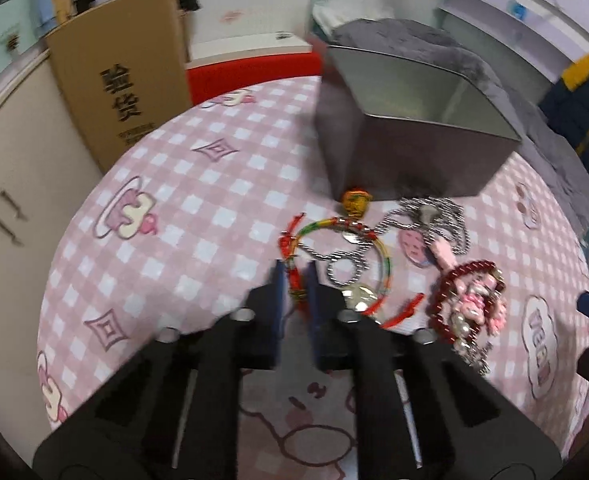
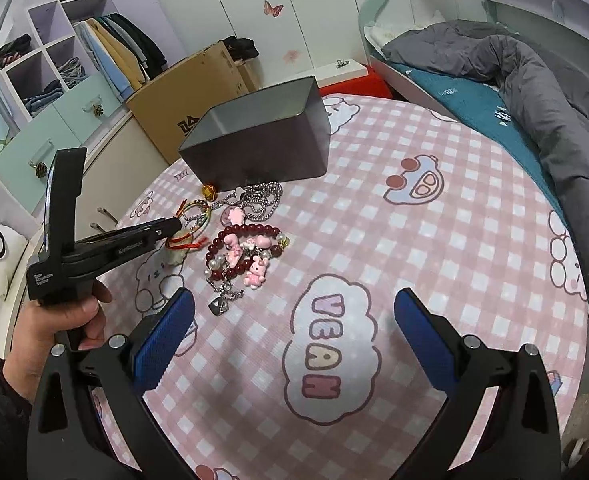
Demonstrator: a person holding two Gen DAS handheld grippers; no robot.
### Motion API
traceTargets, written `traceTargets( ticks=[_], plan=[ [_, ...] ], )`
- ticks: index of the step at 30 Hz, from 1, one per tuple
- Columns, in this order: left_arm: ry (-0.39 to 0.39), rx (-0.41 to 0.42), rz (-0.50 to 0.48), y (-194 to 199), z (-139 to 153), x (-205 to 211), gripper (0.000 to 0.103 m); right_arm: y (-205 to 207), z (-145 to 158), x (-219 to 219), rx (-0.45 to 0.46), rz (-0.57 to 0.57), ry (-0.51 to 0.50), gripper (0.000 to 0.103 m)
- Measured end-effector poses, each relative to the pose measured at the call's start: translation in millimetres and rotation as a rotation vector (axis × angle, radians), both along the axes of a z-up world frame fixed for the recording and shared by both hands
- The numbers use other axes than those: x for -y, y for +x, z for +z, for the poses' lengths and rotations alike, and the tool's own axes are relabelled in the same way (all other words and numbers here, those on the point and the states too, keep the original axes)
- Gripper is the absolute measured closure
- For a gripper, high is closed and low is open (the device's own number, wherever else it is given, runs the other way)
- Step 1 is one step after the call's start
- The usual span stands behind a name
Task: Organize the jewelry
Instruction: 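Grasp the red string bracelet with the left gripper while the right gripper grasps the jade pendant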
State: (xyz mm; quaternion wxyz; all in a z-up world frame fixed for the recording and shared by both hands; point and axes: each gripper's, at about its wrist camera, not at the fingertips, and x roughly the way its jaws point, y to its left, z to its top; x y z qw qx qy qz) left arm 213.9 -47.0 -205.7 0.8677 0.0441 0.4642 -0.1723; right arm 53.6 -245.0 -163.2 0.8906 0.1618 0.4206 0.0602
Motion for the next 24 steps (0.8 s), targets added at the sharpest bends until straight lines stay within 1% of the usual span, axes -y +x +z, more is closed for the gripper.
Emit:
traceTargets(
  ticks=[2, 5, 12, 15, 17, 20, 22, 24],
  plan=[
    [-0.011, 0.002, -0.021, -2, 2, 0, 0.097, 0, 0, 0, -0.001, 0.001, 0.000, 0.007],
    [-0.025, 0.019, -0.029, -8, 8, -5, 0.097, -1, 0, 0, 0.001, 0.000, -0.005, 0.007],
    [-0.068, 0.066, 0.007, -39, 30, -39, 0.097, 4, 0, -1, -0.001, 0.015, -0.027, 0.007],
    [-0.090, 0.092, 0.030, -53, 41, -53, 0.097, 9, 2, -11, 0.011, 0.057, -0.037, 0.007],
    [-0.129, 0.099, 0.032, -63, 48, -61, 0.097, 14, 4, -25, 0.029, 0.112, -0.045, 0.007],
    [-0.120, 0.114, 0.048, -73, 53, -66, 0.097, 29, 7, -57, 0.061, 0.216, -0.087, 0.012],
    [-0.112, 0.116, 0.064, -77, 51, -71, 0.097, 45, 8, -82, 0.073, 0.286, -0.119, 0.024],
    [-0.116, 0.103, 0.080, -78, 47, -77, 0.097, 60, 7, -104, 0.091, 0.333, -0.154, 0.027]
  ],
)
